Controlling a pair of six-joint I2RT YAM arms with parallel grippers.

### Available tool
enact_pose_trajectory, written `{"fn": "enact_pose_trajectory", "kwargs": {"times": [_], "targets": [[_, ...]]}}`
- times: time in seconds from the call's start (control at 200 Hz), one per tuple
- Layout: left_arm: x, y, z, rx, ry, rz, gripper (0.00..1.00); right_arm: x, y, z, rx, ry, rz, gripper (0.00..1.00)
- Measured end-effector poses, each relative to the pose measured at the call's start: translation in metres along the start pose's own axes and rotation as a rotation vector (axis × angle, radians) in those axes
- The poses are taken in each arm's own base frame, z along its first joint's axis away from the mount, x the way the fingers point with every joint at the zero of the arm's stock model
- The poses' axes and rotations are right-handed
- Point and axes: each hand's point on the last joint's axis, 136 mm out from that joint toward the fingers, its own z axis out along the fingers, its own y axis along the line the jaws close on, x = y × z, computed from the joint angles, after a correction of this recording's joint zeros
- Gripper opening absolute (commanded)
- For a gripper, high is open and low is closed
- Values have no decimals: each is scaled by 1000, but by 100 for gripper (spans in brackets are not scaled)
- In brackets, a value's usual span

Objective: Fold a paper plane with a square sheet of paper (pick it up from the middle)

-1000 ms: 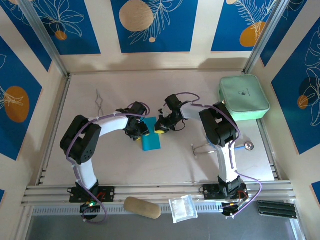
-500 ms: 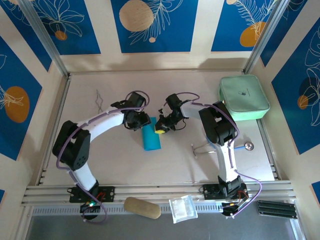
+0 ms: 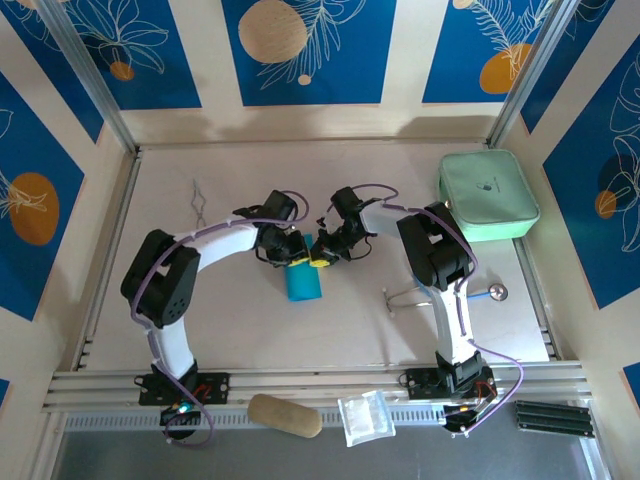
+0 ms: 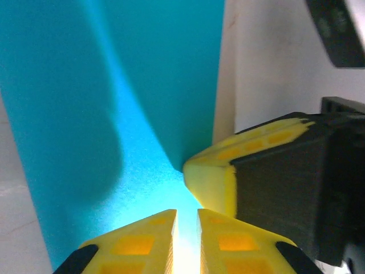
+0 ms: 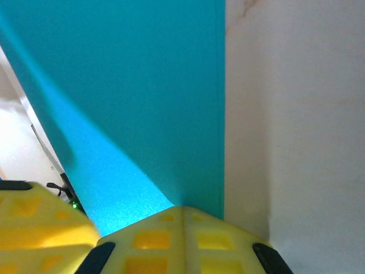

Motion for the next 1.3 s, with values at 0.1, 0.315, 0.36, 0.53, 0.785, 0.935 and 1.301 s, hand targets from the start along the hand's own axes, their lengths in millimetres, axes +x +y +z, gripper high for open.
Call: {"fn": "enact_pose_trajectory", "kwargs": {"times": [0.1, 0.315, 0.36, 0.53, 0.785, 0.935, 1.301], "targets": [[1, 4, 4, -9, 11, 5, 15, 0, 0, 0, 1, 1, 1, 0], [0, 11, 8, -4, 16, 20, 15, 0, 0, 0, 15, 5, 8, 0], [0, 14, 9, -5, 17, 19, 14, 0, 0, 0, 19, 7, 10, 0], [2, 33, 14, -9, 30, 9, 14, 0, -1, 0, 34, 10, 16, 0], [1, 42, 16, 55, 36, 29, 14, 0, -2, 0, 44, 14, 11, 0], [1, 46, 14, 107, 19, 62, 14, 1, -3, 1, 49, 21, 7, 0], [-1, 60, -26, 129, -63, 59, 15, 0, -3, 1, 67, 24, 3, 0]]}}
